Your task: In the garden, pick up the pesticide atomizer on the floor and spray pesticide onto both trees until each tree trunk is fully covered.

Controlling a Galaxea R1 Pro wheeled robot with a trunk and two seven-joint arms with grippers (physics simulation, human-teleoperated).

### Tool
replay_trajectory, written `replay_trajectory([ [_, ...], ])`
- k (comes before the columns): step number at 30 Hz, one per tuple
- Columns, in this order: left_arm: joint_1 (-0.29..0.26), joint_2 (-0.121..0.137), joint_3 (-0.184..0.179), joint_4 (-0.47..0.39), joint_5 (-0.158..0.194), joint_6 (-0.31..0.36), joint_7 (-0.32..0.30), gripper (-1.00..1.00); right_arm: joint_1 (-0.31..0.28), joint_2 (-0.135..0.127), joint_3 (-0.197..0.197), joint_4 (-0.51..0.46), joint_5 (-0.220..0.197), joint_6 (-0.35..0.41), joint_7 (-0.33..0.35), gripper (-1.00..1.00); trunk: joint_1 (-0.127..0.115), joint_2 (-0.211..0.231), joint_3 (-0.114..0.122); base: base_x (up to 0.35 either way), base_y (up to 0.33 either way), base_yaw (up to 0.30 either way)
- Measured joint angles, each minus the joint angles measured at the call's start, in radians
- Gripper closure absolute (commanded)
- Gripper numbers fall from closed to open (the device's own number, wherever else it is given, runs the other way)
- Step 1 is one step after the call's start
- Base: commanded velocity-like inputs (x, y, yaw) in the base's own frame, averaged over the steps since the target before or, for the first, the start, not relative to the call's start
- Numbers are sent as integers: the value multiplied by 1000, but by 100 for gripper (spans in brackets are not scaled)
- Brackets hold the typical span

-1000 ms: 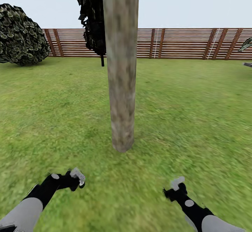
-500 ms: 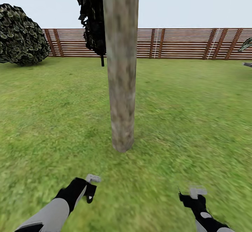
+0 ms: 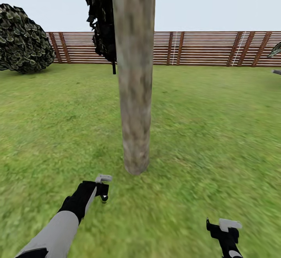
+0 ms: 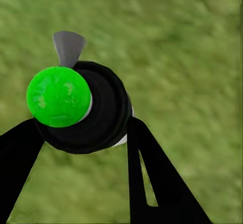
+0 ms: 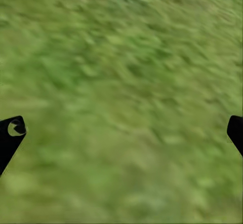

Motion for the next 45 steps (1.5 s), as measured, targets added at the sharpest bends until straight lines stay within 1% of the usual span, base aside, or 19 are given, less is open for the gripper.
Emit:
replay_trajectory([
  [5, 0, -2, -1, -14, 2, 1, -1, 100, 1, 1, 0, 1, -1, 0, 0, -100, 0, 0, 0, 239, -223, 0],
  [14, 0, -4, -2, -15, 2, 1, -1, 100, 2, 2, 0, 1, -1, 0, -2, -100, 1, 0, 0, 15, -321, -23],
  [24, 0, -2, 1, -16, 2, 1, -1, 100, 2, 4, 0, 1, -2, 0, -2, -100, 1, 0, 0, -28, -326, -255],
  [28, 0, -2, 3, -16, 1, 4, 1, 100, 2, 4, 0, 1, -2, 0, -1, -100, 1, 0, 0, 39, -113, -234],
  [29, 0, -2, 4, -16, 1, 17, 1, 100, 2, 4, 0, 1, -2, 1, 0, -100, 1, 0, 0, 6, -14, -55],
  [31, -2, -3, 6, -18, 2, 65, 0, 100, 2, 4, 0, 1, -2, 0, 0, -100, 1, 0, 0, 1, -3, -14],
  [34, -14, -2, 5, -23, 1, 95, 0, 100, 2, 4, 0, 1, -3, 0, 0, -100, 1, 0, 0, 0, -1, -4],
  [35, -15, 1, 5, -24, 0, 110, 0, 100, 2, 4, 0, 1, -3, 0, 0, -100, 1, 0, 0, 0, 0, 0],
  [36, -14, 13, 11, -53, -9, 153, 0, 100, 2, 4, 0, 1, -2, 0, 0, -100, 1, 0, 0, 0, 0, 0],
  [37, -11, 16, 14, -68, -3, 162, -1, 100, 2, 4, 0, 1, -3, 0, 0, -100, 1, 0, 0, -83, 0, 0],
  [40, -3, 19, 16, -105, -3, 174, -1, 100, 2, 4, 0, 1, -3, 0, 0, -100, 1, 0, 0, -236, 0, 0],
  [43, -13, 3, 12, -115, 2, 177, 2, 100, 2, 4, 0, 1, -2, 0, 0, -100, 1, 0, 0, -271, 0, 0],
  [44, -16, -9, 10, -117, 5, 178, 2, 100, 2, 4, 0, 1, -1, 0, 0, -100, 1, 0, 0, -93, 0, 0],
  [45, -18, -14, 9, -119, 1, 180, 3, 100, 2, 4, 0, 1, -2, 0, 0, -100, 1, 0, 0, -31, 0, 0],
])
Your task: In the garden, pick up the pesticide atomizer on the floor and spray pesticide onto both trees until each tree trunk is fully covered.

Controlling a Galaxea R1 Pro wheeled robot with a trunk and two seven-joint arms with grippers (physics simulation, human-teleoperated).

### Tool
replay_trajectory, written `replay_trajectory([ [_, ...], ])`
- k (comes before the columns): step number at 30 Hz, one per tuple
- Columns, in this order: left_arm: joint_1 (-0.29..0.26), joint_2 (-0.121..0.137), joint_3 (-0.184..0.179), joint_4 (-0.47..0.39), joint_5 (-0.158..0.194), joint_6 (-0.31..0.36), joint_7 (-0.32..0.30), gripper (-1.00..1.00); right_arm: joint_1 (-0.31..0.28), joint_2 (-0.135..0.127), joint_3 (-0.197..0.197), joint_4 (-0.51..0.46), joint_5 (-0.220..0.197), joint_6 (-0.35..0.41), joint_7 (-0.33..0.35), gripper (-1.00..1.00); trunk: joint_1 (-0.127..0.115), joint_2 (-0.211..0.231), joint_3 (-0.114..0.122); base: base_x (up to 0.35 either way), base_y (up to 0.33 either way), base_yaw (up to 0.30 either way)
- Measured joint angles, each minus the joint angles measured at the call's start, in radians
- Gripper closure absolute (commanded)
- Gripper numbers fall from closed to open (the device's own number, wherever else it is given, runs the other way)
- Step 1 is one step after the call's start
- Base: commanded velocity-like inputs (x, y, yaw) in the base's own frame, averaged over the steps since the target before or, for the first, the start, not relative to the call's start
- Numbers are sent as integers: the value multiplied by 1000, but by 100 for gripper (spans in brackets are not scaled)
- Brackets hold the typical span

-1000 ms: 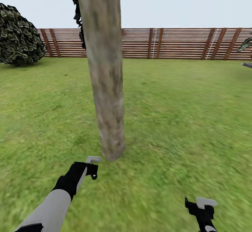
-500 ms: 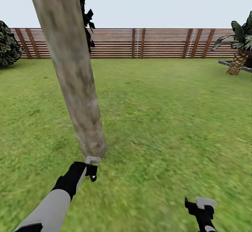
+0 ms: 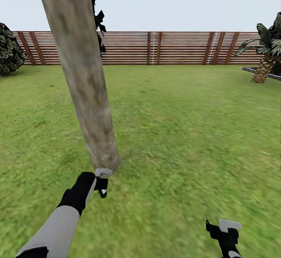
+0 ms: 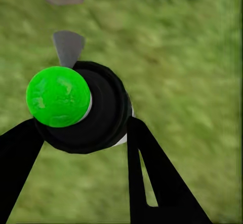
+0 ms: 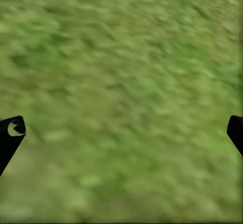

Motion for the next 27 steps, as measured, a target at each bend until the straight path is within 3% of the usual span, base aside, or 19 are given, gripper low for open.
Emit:
replay_trajectory([
  [3, -13, 24, 7, -55, -14, 69, -1, 100, 0, 0, 0, 0, 0, 1, 0, -100, 0, 0, 0, -10, 0, 0],
  [5, -14, 75, 10, -82, -16, 115, -3, 100, 0, 0, 0, 0, 1, 1, 0, -100, 0, 0, 0, -1, 0, 0],
  [6, -16, 83, 8, -91, -4, 130, -4, 100, 0, 0, 0, 0, 0, 1, 0, -100, 0, 0, 0, 0, 0, 34],
  [8, -70, 34, 1, -96, 16, 140, -2, 100, 0, 0, 0, 0, 0, 1, 0, -100, 0, 0, 0, 0, 0, 219],
  [10, -103, 38, 5, -99, -7, 155, -2, 100, 0, 0, 0, 0, 0, 0, 0, -100, 0, 0, 0, 0, 0, 260],
  [14, -126, 152, 13, -101, -11, 213, -7, 100, 0, 0, 0, 0, 0, 1, 0, -100, 0, 0, 0, 0, 0, 122],
  [15, -126, 162, 13, -101, -6, 215, -8, 100, 0, 0, 0, 0, 0, 1, 0, -100, 0, 0, 0, 0, 0, 16],
  [17, -129, 153, 5, -101, 9, 219, -9, 100, 0, 0, 0, 0, 0, 1, 0, -100, 0, 0, 0, 0, 0, 8],
  [19, -131, 115, 2, -101, 11, 220, -9, 100, 0, 0, 0, 0, 1, 1, 0, -100, 0, 0, 0, 0, 0, 3],
  [21, -133, 39, -5, -102, 17, 220, -9, 100, 0, 0, 0, 0, 1, 1, 0, -100, 0, 0, 0, 0, 0, 0],
  [22, -133, 34, -5, -102, -1, 220, -8, 100, 0, 0, 0, 0, 1, 1, 0, -100, 0, 0, 0, 0, 0, 0],
  [25, -134, 36, -3, -103, -10, 220, -8, 100, 0, -1, 0, 0, 1, 1, 0, -100, 0, 0, 0, 0, -2, 0],
  [27, -133, 67, 1, -109, -18, 220, -8, 100, 0, -1, 0, 0, 1, 1, 0, -100, 0, 0, 0, 57, -123, 0],
])
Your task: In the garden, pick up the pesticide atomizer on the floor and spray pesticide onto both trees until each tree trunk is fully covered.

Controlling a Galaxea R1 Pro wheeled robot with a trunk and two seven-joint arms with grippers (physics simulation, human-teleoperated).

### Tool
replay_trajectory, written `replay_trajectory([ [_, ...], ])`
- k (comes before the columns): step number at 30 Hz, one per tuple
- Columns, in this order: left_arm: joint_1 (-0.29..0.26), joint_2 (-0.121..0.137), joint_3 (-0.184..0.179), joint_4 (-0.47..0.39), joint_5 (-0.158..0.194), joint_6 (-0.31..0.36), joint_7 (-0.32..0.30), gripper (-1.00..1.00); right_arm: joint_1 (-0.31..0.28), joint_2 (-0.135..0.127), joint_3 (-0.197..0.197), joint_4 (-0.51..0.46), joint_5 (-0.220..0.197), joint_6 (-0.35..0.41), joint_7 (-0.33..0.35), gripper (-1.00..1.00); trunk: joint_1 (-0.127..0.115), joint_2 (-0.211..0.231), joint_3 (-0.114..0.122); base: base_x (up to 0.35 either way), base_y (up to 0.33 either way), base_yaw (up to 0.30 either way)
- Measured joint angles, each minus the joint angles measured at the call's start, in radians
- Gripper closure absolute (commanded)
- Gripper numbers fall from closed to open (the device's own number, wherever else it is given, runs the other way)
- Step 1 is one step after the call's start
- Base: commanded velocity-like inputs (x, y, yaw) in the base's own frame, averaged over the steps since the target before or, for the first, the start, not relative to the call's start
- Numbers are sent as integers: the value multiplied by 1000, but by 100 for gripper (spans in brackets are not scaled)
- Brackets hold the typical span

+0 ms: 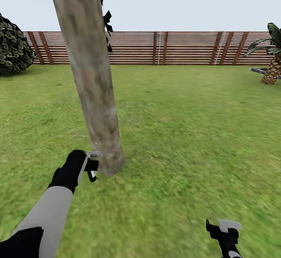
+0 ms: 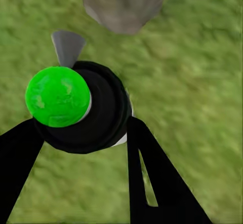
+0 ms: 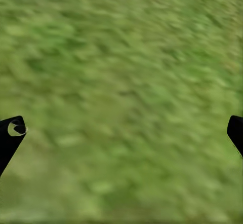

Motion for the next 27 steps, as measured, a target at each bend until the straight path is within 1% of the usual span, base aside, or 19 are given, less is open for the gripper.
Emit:
replay_trajectory([
  [2, 2, 19, 5, -11, 9, 0, 0, 100, 0, 0, 0, 0, 0, 0, 0, -100, 0, 0, 0, 100, -198, 0],
  [4, 5, 30, 8, -25, 15, 0, 0, 100, 0, 0, 0, 0, 0, 0, 0, -100, 0, 0, 0, 139, -237, 0],
  [7, 9, 24, 2, -28, 19, 0, 0, 100, 0, 0, 0, 0, 0, 0, 0, -100, 0, 0, 0, 148, -242, 0],
  [11, 8, 20, 0, -28, 16, 0, 1, 100, 0, 0, 0, 0, 0, 0, 0, -100, 0, 0, 0, 12, -274, 0],
  [22, 4, 19, 1, -29, 17, 0, 1, 100, 0, 0, 0, 0, 0, 0, 0, -100, 0, 0, 0, -121, -267, 0],
  [27, 3, 19, 1, -30, 15, 0, 3, 100, 0, 0, 0, 0, 0, 0, 0, -100, 0, 0, 0, -13, -271, 6],
])
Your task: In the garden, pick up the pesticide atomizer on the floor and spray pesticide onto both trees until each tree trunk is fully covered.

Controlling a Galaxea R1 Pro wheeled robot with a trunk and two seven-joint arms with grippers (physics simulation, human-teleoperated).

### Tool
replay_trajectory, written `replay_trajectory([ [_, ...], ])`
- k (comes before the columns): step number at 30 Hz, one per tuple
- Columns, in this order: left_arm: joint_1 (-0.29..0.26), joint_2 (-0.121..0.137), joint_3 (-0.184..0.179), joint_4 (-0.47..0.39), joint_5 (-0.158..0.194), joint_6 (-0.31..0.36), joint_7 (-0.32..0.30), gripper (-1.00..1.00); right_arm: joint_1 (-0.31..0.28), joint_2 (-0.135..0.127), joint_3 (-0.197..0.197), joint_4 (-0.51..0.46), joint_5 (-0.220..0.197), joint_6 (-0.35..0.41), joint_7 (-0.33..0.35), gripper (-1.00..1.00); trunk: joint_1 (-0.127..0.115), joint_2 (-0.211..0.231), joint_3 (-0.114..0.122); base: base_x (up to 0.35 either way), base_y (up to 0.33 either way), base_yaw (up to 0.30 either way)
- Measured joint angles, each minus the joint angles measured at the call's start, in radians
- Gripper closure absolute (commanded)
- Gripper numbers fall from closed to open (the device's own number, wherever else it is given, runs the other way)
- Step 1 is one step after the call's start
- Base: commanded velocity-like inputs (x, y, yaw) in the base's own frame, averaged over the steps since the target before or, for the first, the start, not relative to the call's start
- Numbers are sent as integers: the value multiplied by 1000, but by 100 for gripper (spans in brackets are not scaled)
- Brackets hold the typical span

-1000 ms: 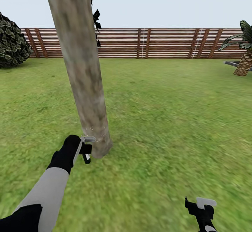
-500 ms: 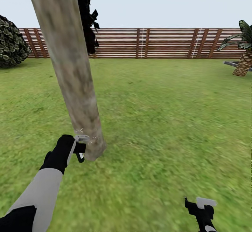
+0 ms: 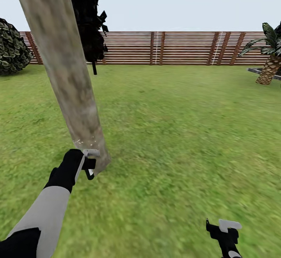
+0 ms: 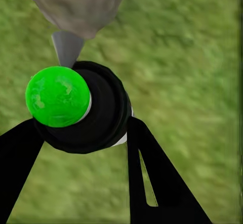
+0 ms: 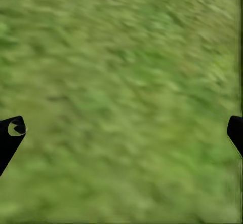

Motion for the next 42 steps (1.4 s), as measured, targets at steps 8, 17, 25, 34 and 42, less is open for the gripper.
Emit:
replay_trajectory([
  [8, 6, 1, 2, -1, -3, -1, 7, 100, 0, 0, 0, 0, 0, 0, 0, -100, 0, 0, 0, 132, -265, 238],
  [17, 10, 1, 4, 1, -7, -3, 9, 100, 0, 0, 0, 0, 0, 0, 0, -100, 0, 0, 0, 159, -260, 235],
  [25, 12, 2, 7, 2, -6, -3, 10, 100, 0, 0, 0, 0, 0, 0, 1, -100, 0, 0, 0, 33, -269, 10],
  [34, 12, 7, 8, 1, -8, -2, 10, 100, 0, 0, 0, 0, 1, 0, 2, -100, 0, 0, 0, 0, -272, 160],
  [42, 13, 13, 11, 1, -8, -4, 13, 100, 0, 0, 0, 0, 1, 0, 2, -100, 0, 0, 0, 55, -272, 277],
])
